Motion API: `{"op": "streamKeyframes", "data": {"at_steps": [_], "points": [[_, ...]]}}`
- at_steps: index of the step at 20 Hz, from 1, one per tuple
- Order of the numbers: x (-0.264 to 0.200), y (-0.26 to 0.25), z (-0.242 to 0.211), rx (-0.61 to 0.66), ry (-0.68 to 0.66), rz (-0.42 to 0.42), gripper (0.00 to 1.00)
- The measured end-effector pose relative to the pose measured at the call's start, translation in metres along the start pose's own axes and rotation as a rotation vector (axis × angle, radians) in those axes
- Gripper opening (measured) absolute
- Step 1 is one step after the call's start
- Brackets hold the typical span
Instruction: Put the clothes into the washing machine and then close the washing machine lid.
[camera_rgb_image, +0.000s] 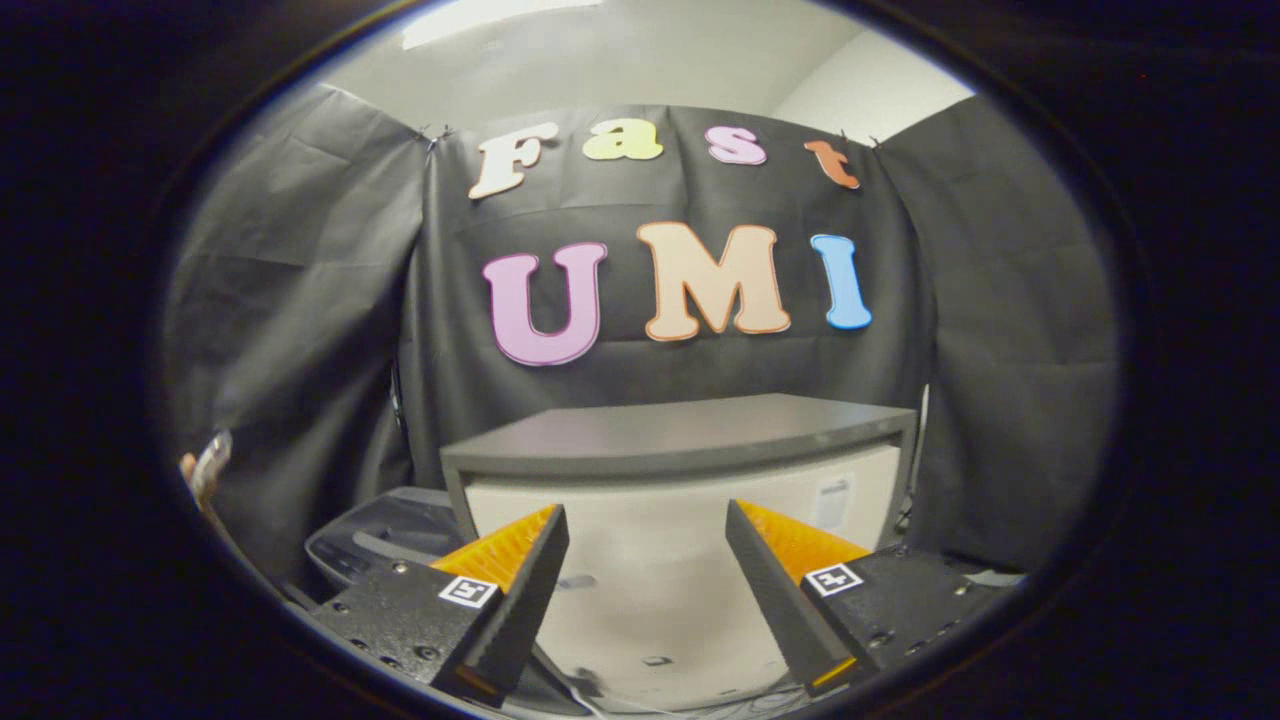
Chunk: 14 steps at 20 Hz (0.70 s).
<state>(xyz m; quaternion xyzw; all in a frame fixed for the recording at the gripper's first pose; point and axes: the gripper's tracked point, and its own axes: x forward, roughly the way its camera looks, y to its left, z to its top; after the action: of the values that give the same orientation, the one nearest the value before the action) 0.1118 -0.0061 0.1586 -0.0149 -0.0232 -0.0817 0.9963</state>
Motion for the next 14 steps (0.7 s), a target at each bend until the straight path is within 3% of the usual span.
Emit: {"op": "streamKeyframes", "data": {"at_steps": [3, 6, 10, 14], "points": [[-0.019, -0.023, -0.040, -0.063, 0.036, -0.008, 0.96], [-0.031, -0.029, -0.065, -0.045, 0.076, 0.004, 0.96], [-0.035, -0.019, -0.063, -0.013, 0.061, 0.029, 0.96], [-0.030, 0.003, -0.051, -0.061, 0.037, 0.084, 0.97]]}}
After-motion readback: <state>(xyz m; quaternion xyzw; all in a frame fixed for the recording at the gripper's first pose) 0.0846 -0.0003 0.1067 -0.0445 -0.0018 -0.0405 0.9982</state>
